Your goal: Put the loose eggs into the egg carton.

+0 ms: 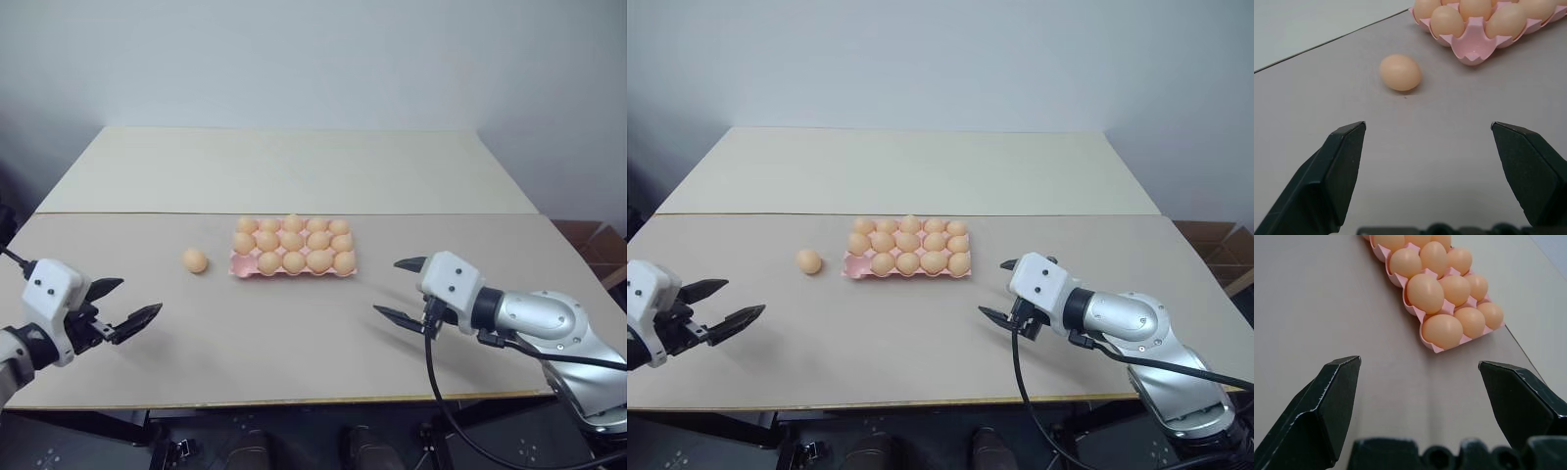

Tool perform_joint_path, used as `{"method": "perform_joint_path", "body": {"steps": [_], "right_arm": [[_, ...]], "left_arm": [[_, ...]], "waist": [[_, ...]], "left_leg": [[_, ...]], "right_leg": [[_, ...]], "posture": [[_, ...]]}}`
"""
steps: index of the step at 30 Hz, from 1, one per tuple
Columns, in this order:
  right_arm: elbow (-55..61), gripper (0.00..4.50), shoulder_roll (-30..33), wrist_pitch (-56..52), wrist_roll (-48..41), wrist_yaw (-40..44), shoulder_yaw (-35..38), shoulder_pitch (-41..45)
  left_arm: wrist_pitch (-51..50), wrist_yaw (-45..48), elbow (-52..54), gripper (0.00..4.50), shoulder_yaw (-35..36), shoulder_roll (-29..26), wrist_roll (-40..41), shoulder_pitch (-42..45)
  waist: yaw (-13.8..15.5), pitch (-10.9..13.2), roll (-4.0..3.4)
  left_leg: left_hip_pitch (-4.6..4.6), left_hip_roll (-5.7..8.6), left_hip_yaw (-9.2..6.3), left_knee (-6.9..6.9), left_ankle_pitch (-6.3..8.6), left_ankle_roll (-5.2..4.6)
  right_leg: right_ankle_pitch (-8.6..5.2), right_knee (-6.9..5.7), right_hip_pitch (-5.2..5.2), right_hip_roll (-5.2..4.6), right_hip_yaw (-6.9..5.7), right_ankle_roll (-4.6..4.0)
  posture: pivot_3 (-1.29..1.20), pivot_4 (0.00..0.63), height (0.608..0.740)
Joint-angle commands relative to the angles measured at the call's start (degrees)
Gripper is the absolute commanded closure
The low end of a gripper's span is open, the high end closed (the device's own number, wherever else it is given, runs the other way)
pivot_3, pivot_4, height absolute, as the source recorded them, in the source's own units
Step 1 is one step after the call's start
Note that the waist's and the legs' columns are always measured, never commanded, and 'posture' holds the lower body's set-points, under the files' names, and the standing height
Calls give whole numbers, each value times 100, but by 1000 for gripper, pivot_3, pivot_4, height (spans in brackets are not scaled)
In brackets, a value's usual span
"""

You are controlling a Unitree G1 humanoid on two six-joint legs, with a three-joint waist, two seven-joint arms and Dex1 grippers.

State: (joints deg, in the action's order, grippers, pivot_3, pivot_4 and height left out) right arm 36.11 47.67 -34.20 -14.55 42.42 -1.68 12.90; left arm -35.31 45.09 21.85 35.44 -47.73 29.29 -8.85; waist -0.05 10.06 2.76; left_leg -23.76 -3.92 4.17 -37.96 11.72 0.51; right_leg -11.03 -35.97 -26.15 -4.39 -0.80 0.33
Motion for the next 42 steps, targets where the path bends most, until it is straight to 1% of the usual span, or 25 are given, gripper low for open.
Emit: {"method": "perform_joint_path", "body": {"steps": [1, 6, 11, 16, 22, 28, 31, 33, 35, 39, 40, 42], "right_arm": [[98, 0, 24, 88, 26, -2, 107, 107], [181, 0, -8, -2, 25, -40, 77, 133], [300, 0, 12, -108, 14, -85, 149, 66], [468, 0, 38, -252, 3, -158, 255, -64], [664, 0, 31, -427, -21, -253, 346, -201], [698, 0, -2, -464, -1, -295, 310, -220], [690, 0, -6, -456, 21, -319, 274, -205], [688, 0, -1, -445, 39, -334, 263, -213], [690, 0, 5, -440, 46, -343, 269, -227], [674, 0, 12, -431, 53, -356, 272, -230], [673, 0, 10, -434, 61, -365, 257, -222], [670, 0, 7, -434, 69, -373, 244, -217]], "left_arm": [[-28, -621, -93, 40, -348, 244, -69, 636], [-182, -1455, -744, 40, -1326, 691, -522, 1823], [-332, -1978, -1392, 40, -2100, 1005, -1002, 2740], [-364, -2335, -2085, 40, -2414, 1302, -1314, 3313], [-306, -2488, -2671, 40, -2669, 1444, -1618, 3653], [-125, -2344, -3451, 40, -2854, 1621, -1751, 4019], [22, -2247, -3733, 40, -2829, 1691, -1741, 4109], [127, -2225, -3822, 445, -2833, 1700, -1778, 4125], [190, -2204, -3877, 951, -2805, 1718, -1768, 4140], [237, -2208, -3966, 2233, -2822, 1715, -1837, 4170], [253, -2209, -3985, 2347, -2817, 1712, -1844, 4172], [304, -2231, -3985, 2359, -2832, 1698, -1888, 4159]], "waist": [[48, 0, 0], [78, -2, 3], [65, -3, 6], [49, -3, 6], [64, -4, 7], [70, -4, 8], [61, -4, 8], [61, -4, 8], [64, -4, 8], [63, -5, 8], [61, -5, 8], [61, -5, 9]], "left_leg": [[0, 1, 0, 0, 0, 0], [0, 3, 0, 0, -1, -1], [-3, 5, 0, -1, -1, -2], [0, 4, -2, -1, -2, -2], [-1, 5, -3, -1, -2, -3], [-1, 7, -4, -2, -2, -3], [-2, 7, -4, -2, -2, -3], [-2, 7, -4, -2, -2, -3], [-1, 7, -4, -2, -2, -3], [0, 6, -4, -2, -2, -3], [0, 7, -4, -2, -2, -3], [0, 6, -4, -2, -2, -3]], "right_leg": [[0, 0, 1, 0, -1, 0], [2, -1, 6, 2, 0, 2], [24, 0, 6, 6, 3, 35], [25, -5, 6, 9, 4, 36], [25, -4, 7, 7, 3, 36], [25, -5, 8, 6, 2, 36], [26, -4, 8, 7, 2, 37], [26, -4, 8, 6, 3, 36], [26, -5, 8, 6, 3, 36], [26, -5, 9, 6, 2, 36], [26, -6, 9, 6, 3, 36], [26, -6, 9, 6, 2, 36]], "posture": [[0, 150, 740], [0, 150, 740], [0, 150, 740], [0, 150, 740], [0, 150, 740], [0, 150, 740], [0, 150, 740], [0, 150, 740], [0, 150, 740], [0, 150, 740], [0, 150, 740], [0, 150, 740]]}}
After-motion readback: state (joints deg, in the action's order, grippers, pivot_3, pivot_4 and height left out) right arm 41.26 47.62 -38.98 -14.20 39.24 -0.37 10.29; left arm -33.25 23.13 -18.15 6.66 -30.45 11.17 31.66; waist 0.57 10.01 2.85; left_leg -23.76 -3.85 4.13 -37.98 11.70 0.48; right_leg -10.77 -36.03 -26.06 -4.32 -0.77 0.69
